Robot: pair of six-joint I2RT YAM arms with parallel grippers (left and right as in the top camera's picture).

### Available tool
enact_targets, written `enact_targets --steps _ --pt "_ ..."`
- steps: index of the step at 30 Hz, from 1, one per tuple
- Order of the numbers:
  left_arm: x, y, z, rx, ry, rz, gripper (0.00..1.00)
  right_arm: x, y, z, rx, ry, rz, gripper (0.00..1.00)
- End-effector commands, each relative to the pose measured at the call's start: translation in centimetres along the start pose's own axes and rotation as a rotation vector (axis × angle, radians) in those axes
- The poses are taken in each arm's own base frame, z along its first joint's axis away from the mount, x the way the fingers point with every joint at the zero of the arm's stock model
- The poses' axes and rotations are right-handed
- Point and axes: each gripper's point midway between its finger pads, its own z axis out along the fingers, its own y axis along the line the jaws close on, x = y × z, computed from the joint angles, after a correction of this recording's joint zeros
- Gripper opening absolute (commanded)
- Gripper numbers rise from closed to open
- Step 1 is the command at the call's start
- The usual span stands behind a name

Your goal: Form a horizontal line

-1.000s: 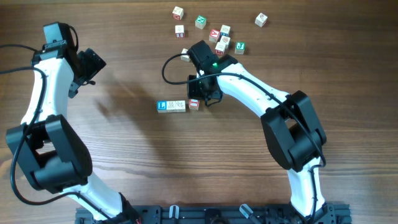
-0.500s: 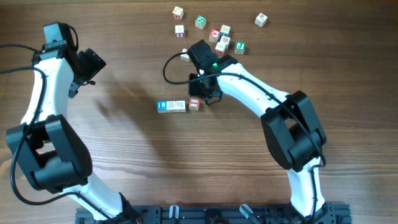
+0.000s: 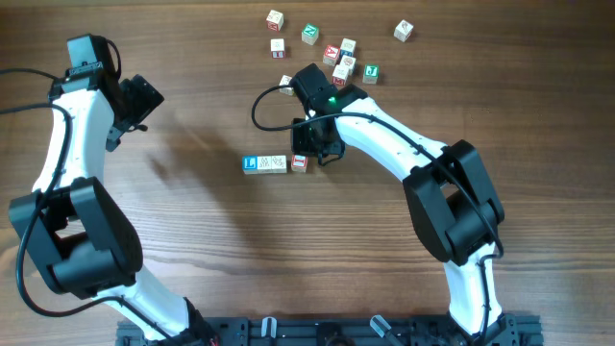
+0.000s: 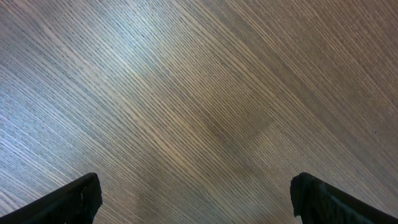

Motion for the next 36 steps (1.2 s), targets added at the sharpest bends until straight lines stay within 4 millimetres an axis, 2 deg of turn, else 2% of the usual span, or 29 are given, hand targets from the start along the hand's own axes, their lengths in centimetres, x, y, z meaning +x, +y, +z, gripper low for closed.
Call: enact_targets --steps 1,4,12,23,26,29,34,36 --pt "-0.5 -0.3 -0.6 0.013 -0.018 -0.003 1.00 -0.8 0.0 -0.4 -0.004 -0.038 0.003 0.09" --pt "-0.5 -0.3 -0.6 0.013 -0.018 -0.003 1.00 -1.4 -0.3 -0.5 0.016 -0.071 0.001 0.09" --pt "-0.5 -0.3 -0.6 0.013 -0.018 -0.003 1.00 0.0 0.9 -0.4 -0.056 0.005 0.004 0.09" --pt "-0.5 -0.3 -0.6 0.013 -0.018 -0.003 1.00 0.1 1.1 -0.5 -0.069 0.010 0.004 0.09" --pt "-0.5 -0.3 -0.6 0.013 -0.018 -0.003 1.00 -1.8 0.2 -0.5 -0.011 -0.082 0.001 0.09" --pt "-0.5 -0.3 -0.6 0.013 -0.018 -0.003 1.00 -3.0 -2.3 -0.8 0.103 -0.150 0.080 0.08" --pt "-0.5 -0.3 -0.6 0.013 -0.018 -0.003 1.00 -1.6 -4.9 -1.1 0.181 -0.088 0.178 0.07" --pt "-0.5 -0.3 -0.6 0.013 -0.018 -0.003 1.00 -0.2 -4.5 -1.0 0.151 -0.012 0.183 0.11"
